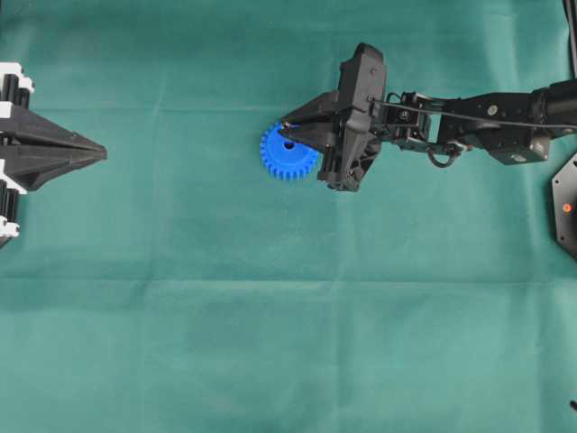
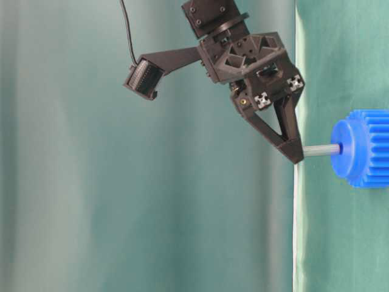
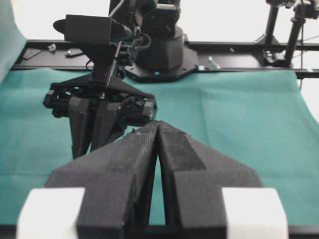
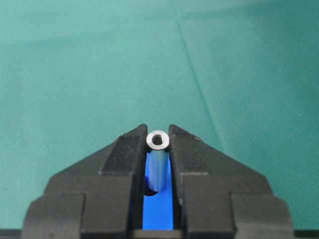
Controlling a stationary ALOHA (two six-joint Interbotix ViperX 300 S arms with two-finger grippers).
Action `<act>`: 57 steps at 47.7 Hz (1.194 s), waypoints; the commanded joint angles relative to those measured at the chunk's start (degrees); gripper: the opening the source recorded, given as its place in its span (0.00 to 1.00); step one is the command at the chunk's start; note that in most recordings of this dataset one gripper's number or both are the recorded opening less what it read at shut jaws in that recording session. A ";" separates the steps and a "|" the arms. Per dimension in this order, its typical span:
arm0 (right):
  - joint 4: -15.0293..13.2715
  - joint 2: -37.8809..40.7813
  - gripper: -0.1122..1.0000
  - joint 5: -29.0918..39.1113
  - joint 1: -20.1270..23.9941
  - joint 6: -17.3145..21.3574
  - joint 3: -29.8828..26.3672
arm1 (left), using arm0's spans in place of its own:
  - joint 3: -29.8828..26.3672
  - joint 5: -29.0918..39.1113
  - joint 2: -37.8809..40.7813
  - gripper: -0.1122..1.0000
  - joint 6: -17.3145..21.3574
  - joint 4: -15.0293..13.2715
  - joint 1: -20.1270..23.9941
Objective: Insert the shaft placed at a random location into the center hole of the medium gear at another random location.
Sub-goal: 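Align the shaft with the gear's center hole and lower it in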
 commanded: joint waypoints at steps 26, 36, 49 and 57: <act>0.18 -4.04 0.22 -0.09 0.97 0.70 -0.53 | -1.14 -0.53 0.44 0.10 0.00 0.18 0.09; 0.18 -1.23 0.22 -0.44 0.97 0.70 -0.88 | -1.14 -0.53 0.44 0.10 -0.09 0.09 0.09; 0.79 1.23 0.22 -2.20 0.97 0.70 -0.62 | -1.14 -0.53 0.44 0.10 -0.09 0.09 0.09; 0.79 1.49 0.22 -2.37 0.97 0.70 -0.53 | -1.14 -0.53 0.44 0.10 -0.09 0.09 0.09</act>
